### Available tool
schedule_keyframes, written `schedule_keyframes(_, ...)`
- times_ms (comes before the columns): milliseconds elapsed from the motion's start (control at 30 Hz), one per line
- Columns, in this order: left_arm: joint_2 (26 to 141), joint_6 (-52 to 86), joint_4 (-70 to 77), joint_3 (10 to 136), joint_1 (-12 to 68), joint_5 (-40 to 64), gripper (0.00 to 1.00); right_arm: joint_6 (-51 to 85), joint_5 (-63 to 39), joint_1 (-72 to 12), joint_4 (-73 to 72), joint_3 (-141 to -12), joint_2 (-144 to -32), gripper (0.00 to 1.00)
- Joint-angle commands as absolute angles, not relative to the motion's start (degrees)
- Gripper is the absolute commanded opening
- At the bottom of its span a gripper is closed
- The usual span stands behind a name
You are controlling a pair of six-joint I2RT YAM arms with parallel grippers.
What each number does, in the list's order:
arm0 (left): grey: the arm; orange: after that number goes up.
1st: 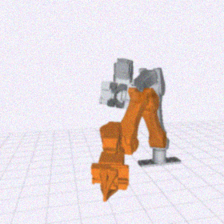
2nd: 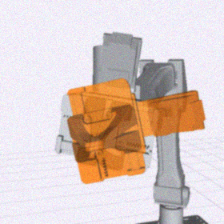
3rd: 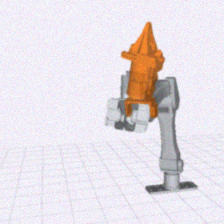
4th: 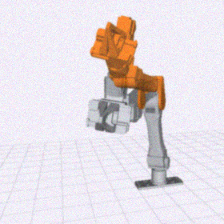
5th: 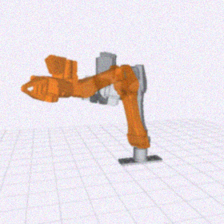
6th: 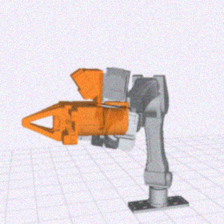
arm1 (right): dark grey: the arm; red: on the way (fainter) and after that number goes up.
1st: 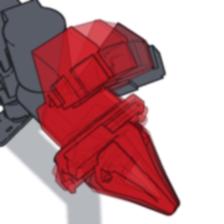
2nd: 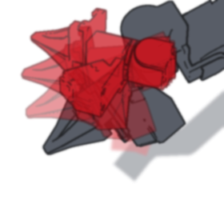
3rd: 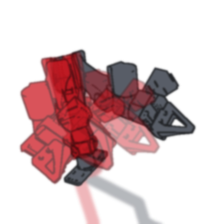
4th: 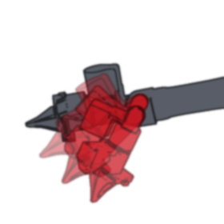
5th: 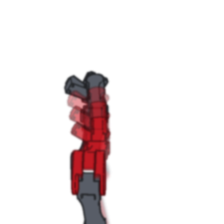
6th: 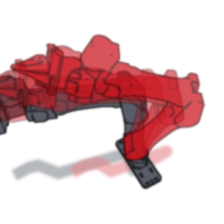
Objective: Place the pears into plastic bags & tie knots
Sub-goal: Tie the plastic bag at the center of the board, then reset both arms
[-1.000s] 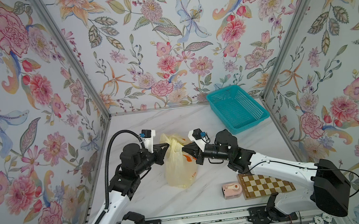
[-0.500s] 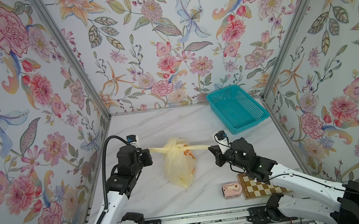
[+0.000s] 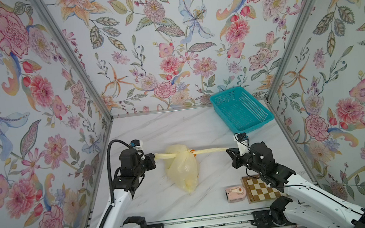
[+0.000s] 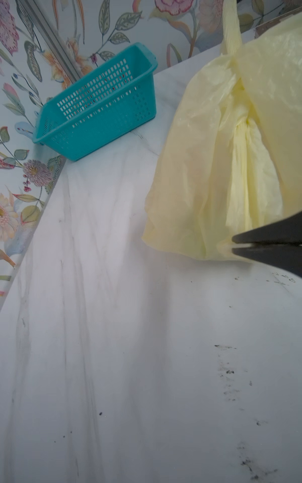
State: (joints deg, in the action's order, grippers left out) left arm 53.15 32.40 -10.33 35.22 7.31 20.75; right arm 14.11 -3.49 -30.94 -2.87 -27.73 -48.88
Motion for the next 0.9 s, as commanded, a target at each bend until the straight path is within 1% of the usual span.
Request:
schedule_keyframes(0,53.0,33.0,-3.9,36.1,4.8,18.4,0.10,11.7,1.1,-28.1,-1.4,-30.8,-47.2,0.00)
schedule_keyframes(33,53.4,32.8,-4.1,36.6,4.8,17.9,0.23,11.2,0.3,-27.6,-1.0,-31.6,-47.2,0.04)
schedule_keyframes(67,53.8,32.3,-5.2,37.3,4.8,16.2,0.39,10.6,0.0,-27.0,-0.2,-32.3,-47.2,0.20)
schedule_keyframes(100,54.1,31.7,-6.4,38.0,4.9,14.4,0.52,9.9,0.1,-26.3,0.5,-32.9,-47.1,0.36)
schedule_keyframes(133,54.1,31.2,-7.4,38.5,4.8,12.6,0.58,9.2,0.5,-25.5,1.3,-33.5,-46.8,0.45)
schedule_keyframes(167,54.1,30.7,-8.2,39.0,4.8,10.3,0.64,8.7,1.4,-24.4,2.2,-34.0,-46.4,0.51)
schedule_keyframes(233,53.8,29.2,-8.8,39.6,4.9,5.8,0.75,7.9,3.5,-21.8,3.1,-34.4,-45.7,0.59)
schedule_keyframes(300,53.8,27.8,-9.1,39.9,4.8,-0.9,0.85,7.4,5.5,-17.8,3.9,-34.7,-45.9,0.67)
schedule_keyframes(333,54.1,27.2,-8.9,39.8,4.9,-4.0,0.93,7.3,6.9,-16.0,4.2,-34.7,-46.4,0.71)
schedule_keyframes(367,54.6,26.9,-8.5,39.4,4.8,-7.7,0.99,6.9,9.0,-14.3,4.5,-34.7,-47.3,0.80)
schedule_keyframes(400,55.2,26.5,-7.4,38.9,4.8,-10.8,1.00,6.0,11.2,-12.8,4.4,-34.3,-48.5,0.91)
schedule_keyframes(433,56.0,26.1,-6.2,38.3,4.9,-13.2,1.00,5.1,13.2,-11.6,3.5,-33.8,-49.7,0.97)
schedule_keyframes(467,56.9,25.5,-4.4,37.4,4.9,-15.7,1.00,4.0,15.1,-10.5,1.8,-32.9,-51.4,0.99)
schedule_keyframes(533,58.8,24.2,1.2,34.9,5.0,-20.1,1.00,1.6,16.7,-8.9,-3.2,-30.6,-54.5,0.99)
schedule_keyframes(567,60.0,23.0,4.7,33.6,5.0,-22.5,1.00,-0.5,15.9,-8.4,-7.3,-28.6,-56.2,0.99)
schedule_keyframes(667,63.6,15.5,18.8,28.4,5.0,-25.0,1.00,-7.8,14.0,-7.6,-25.5,-21.4,-61.4,0.99)
schedule_keyframes(767,67.5,9.6,34.5,22.3,4.9,-25.3,1.00,-6.0,13.6,-5.5,-38.5,-18.1,-68.2,0.99)
schedule_keyframes(867,71.9,5.6,56.0,15.0,4.8,-23.3,1.00,-3.7,9.4,-3.6,-54.5,-14.4,-75.1,0.99)
